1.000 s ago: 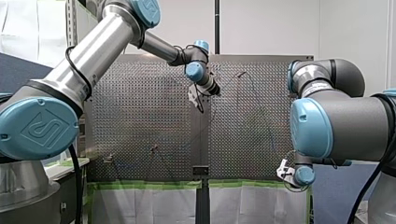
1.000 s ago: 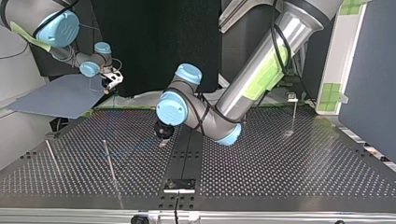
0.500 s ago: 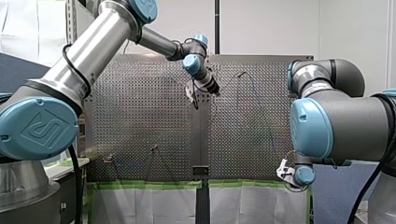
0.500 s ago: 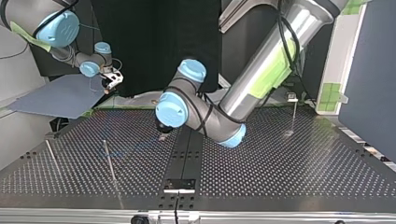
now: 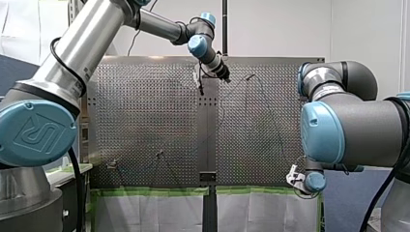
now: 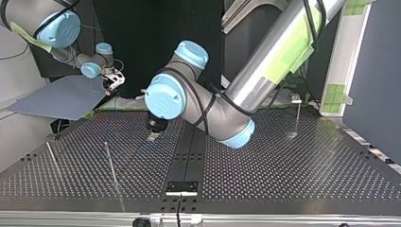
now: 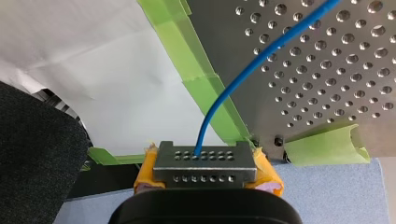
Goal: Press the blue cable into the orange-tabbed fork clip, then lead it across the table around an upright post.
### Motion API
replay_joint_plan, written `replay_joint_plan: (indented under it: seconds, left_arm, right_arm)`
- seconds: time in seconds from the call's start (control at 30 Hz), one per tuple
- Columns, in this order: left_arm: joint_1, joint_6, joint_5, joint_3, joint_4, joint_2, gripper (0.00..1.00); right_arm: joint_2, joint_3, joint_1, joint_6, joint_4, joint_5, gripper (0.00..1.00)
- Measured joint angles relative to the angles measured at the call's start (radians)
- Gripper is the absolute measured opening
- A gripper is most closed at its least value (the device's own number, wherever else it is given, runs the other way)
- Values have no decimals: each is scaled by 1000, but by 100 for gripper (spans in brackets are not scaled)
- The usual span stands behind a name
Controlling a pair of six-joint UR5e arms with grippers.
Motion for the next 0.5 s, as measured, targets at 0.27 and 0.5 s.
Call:
replay_joint_plan:
  seconds: [0.27,0.5]
  left_arm:
    - [-22,87,82,0,86,3,100]
    - [-37,112,101,0,158,2,100]
  right_arm:
    - [0,-1,0,-8,0,-2,0]
    - [0,-2,1,-15,0,-4,0]
